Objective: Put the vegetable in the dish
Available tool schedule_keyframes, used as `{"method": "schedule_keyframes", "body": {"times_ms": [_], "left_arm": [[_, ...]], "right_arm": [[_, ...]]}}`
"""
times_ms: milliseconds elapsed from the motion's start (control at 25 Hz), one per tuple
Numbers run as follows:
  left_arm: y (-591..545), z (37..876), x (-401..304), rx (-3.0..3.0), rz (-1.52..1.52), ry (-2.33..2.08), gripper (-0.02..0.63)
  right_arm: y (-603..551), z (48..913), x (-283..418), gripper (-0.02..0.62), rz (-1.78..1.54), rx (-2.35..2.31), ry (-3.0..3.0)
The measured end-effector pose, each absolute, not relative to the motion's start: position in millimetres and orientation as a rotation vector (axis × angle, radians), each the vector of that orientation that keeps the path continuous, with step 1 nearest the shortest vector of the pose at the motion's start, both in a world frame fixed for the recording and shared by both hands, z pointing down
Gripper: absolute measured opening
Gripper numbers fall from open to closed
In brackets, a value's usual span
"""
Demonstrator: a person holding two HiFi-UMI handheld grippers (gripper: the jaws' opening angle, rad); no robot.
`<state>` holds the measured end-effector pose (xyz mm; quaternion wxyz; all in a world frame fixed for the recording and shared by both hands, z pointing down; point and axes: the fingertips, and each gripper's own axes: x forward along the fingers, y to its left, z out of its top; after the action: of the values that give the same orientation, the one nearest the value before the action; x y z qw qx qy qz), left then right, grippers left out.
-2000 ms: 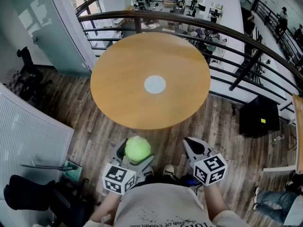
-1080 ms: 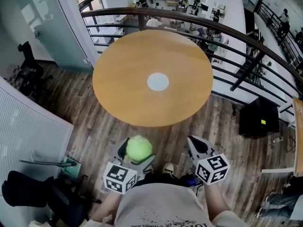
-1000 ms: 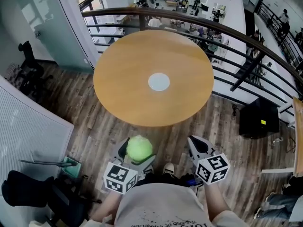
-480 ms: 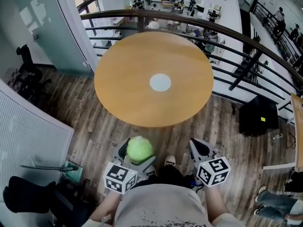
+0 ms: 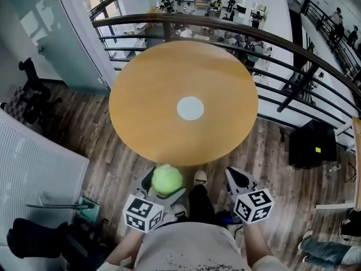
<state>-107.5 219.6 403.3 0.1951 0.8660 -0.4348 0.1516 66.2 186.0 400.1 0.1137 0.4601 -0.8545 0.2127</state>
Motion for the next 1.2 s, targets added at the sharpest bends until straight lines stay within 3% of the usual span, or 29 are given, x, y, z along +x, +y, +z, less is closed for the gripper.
{"method": "schedule_keyframes", "body": {"times_ms": [560, 1200], "left_arm": [[43.8, 384.4, -71.9, 2.407, 0.387, -1.302, 0.489], [-14.5, 387.4, -75.8, 2.37, 0.396, -1.307, 0.489]], "right_arm": [[-2.1, 378.3, 97.3, 0.025, 0.586, 1.274, -2.58], [-57.7, 377.1, 92.9, 0.025, 0.574, 1.241, -2.552]]}}
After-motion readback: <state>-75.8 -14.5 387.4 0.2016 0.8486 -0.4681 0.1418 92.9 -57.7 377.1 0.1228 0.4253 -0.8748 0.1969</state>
